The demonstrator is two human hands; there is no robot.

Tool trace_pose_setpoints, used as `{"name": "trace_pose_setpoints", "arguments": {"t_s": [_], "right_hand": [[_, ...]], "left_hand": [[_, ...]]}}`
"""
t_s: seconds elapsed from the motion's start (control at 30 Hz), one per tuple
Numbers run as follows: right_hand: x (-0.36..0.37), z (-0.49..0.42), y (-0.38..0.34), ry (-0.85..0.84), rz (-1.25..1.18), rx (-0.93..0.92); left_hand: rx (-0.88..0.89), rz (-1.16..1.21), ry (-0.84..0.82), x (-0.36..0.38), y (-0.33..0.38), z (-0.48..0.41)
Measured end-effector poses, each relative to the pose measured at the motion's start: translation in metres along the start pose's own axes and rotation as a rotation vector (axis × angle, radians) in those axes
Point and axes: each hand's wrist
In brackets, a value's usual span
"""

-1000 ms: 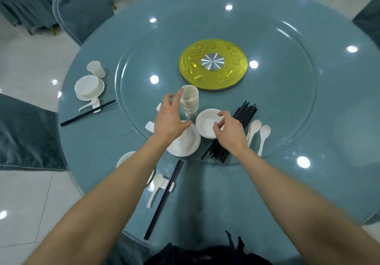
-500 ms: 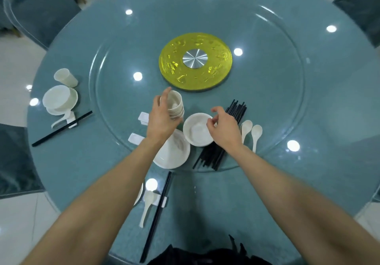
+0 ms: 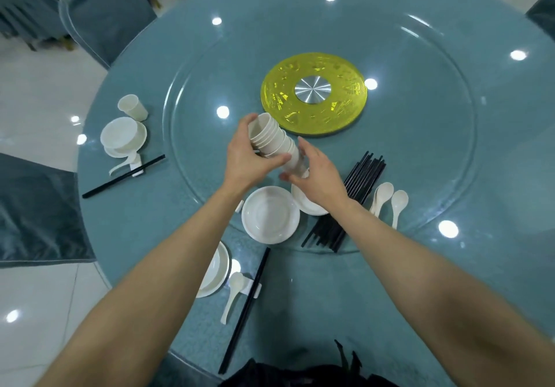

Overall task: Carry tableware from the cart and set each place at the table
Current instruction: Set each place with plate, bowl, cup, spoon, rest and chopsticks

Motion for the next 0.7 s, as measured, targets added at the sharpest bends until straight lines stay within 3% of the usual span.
{"name": "trace_pose_setpoints", "arguments": {"t_s": [0.3, 0.47, 0.7], "right_hand": [[0.002, -0.001, -0.002, 0.075, 0.013, -0.086], [-0.012, 0.010, 0.013, 0.125, 0.119, -0.034], [-0.031, 0.028, 0.028, 0.182, 0.162, 0.066]], "left_hand": [[0.043, 0.029, 0.027, -0.007, 0.014, 0.008], [0.062, 0.091, 0.093, -0.013, 0.025, -0.002], [0.160, -0.175, 0.035, -0.002, -0.003, -0.013]]}}
Point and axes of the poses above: each hand's wrist, its own z-axis away from the middle knuckle, its own x-axis out of the palm, y = z × x, and after that the axes turned 13 degrees about -x, right-handed
